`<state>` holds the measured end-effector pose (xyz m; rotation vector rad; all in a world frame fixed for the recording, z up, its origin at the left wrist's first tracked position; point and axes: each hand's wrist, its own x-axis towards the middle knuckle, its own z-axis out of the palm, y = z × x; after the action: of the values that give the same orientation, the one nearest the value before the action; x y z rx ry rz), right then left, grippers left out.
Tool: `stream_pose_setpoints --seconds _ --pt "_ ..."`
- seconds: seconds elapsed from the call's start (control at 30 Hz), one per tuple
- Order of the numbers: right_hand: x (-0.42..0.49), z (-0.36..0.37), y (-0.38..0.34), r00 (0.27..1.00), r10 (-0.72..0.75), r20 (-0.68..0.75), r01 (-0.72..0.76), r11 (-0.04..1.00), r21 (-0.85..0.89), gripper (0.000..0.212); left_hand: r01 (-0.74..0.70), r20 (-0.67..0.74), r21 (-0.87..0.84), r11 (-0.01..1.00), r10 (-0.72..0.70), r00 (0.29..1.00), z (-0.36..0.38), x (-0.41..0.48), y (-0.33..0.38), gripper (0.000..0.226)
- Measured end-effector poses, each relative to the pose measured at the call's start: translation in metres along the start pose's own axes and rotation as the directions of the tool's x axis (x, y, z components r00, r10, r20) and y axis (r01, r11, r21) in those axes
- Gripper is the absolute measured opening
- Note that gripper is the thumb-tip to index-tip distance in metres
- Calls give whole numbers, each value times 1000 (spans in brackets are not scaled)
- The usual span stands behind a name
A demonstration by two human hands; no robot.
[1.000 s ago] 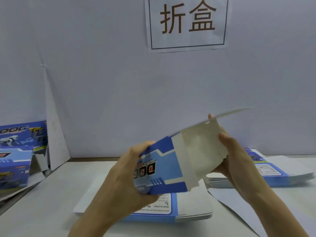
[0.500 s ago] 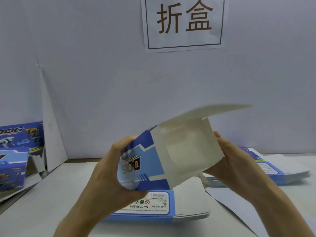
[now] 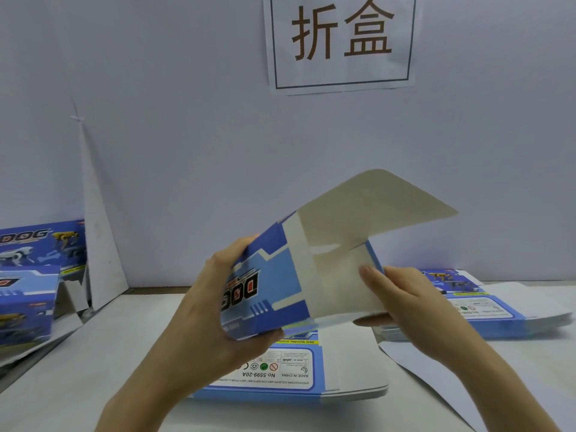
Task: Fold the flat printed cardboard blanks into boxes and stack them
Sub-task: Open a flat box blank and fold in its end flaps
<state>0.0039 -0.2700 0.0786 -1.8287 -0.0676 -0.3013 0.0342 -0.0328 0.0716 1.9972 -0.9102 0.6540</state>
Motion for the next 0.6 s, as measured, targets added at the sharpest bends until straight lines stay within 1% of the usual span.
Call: stream_pose_setpoints --seconds 0.07,0.13,0.17,0.2,0.23,0.27,0.33,0.37,0.4,0.43,0.47,0.5,0.53,0.57,0.6 --pt "-2 1 -2 1000 -1 -30 -1 997 -77 37 22 -17 29 999 -21 1000 3 3 -5 93" --pt "-4 2 -4 998 3 -63 -12 989 -150 41 41 -60 97 994 -35 998 9 4 -11 86" --pt "-6 4 -5 998 19 -56 -29 984 -178 42 83 -82 95 992 -76 994 12 5 -11 82" --pt "-8 7 -7 999 40 -33 -46 979 -199 42 151 -80 40 988 -148 986 13 3 -9 77" --pt "-9 10 -7 999 49 -15 -51 973 -227 40 228 -40 -58 972 -231 972 15 2 -7 74" --pt "-9 12 -7 999 42 -15 -45 963 -265 38 307 33 -153 939 -306 951 15 3 -3 71" --pt "-9 15 -7 999 8 -45 -23 940 -340 38 415 130 -322 851 -394 910 14 12 9 52" --pt "-9 15 -8 998 -5 -57 -15 935 -355 38 440 150 -402 803 -416 897 14 18 14 47" --pt "-10 15 -9 998 -13 -60 -9 932 -363 38 428 206 -441 789 -375 904 7 15 17 43" --pt "-11 14 -10 998 -22 -59 -2 926 -377 38 387 242 -444 808 -307 920 4 12 16 34" --pt "-11 14 -11 998 -28 -58 3 919 -395 38 361 255 -468 807 -268 929 0 11 18 34" --pt "-12 14 -12 998 -34 -52 10 910 -415 38 358 271 -478 802 -253 929 0 15 24 39" --pt "-13 14 -12 998 -40 -40 19 899 -438 38 364 257 -454 813 -272 927 2 19 34 38" --pt "-13 14 -12 999 -44 -27 27 886 -463 39 398 249 -445 802 -316 916 4 26 39 32" --pt "-14 16 -12 999 -44 -16 31 874 -484 39 406 233 -459 790 -334 913 7 31 41 32"
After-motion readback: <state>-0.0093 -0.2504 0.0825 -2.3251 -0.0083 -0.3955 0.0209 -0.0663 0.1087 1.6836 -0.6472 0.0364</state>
